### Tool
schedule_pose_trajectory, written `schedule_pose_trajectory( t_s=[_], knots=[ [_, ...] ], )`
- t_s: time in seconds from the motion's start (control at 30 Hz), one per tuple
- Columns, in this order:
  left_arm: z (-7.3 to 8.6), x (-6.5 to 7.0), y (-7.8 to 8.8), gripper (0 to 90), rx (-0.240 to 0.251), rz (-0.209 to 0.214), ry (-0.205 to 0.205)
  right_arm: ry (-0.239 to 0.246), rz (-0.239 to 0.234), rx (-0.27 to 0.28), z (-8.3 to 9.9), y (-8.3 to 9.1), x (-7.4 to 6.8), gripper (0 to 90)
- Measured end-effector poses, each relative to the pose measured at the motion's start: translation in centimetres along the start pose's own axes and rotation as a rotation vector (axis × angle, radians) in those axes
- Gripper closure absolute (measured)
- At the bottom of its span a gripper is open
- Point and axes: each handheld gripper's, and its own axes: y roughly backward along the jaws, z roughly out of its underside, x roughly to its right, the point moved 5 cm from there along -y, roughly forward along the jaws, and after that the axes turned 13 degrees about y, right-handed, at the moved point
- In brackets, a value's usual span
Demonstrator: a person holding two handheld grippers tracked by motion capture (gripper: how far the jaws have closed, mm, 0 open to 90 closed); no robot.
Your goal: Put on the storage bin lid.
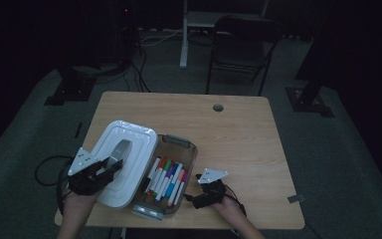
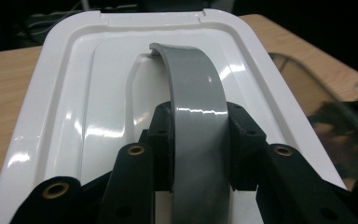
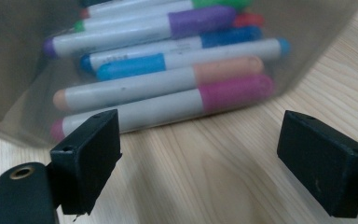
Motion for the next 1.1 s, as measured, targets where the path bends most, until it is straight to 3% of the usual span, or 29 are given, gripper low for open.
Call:
schedule_pose_trajectory(
  t_s=[0.2, 0.33, 0.5, 0.73, 0.87, 1.1],
  knots=[
    [-0.1, 2.4, -1.3, 68.3, -0.033, 0.049, -0.063, 0.024, -0.018, 0.005, -1.2, -1.6, -0.7, 12.4],
    [0.3, 3.9, -2.5, 68.3, -0.073, 0.106, -0.108, 0.032, -0.018, 0.005, -1.5, -2.0, -1.0, 12.4],
    [0.7, 5.0, -4.5, 68.3, -0.117, 0.14, -0.106, 0.017, 0.01, 0.008, -0.9, -0.9, -0.2, 12.4],
    [0.9, 5.5, -7.0, 68.3, -0.194, 0.116, -0.106, -0.035, 0.083, 0.007, 1.0, 1.6, 2.0, 12.4],
    [0.8, 5.5, -7.2, 68.3, -0.189, 0.079, -0.1, -0.066, 0.13, 0.013, 2.2, 3.3, 3.1, 12.4],
    [1.2, 5.8, -7.0, 68.2, -0.192, 0.088, -0.099, -0.115, 0.205, 0.006, 4.0, 5.6, 5.0, 12.4]
  ],
)
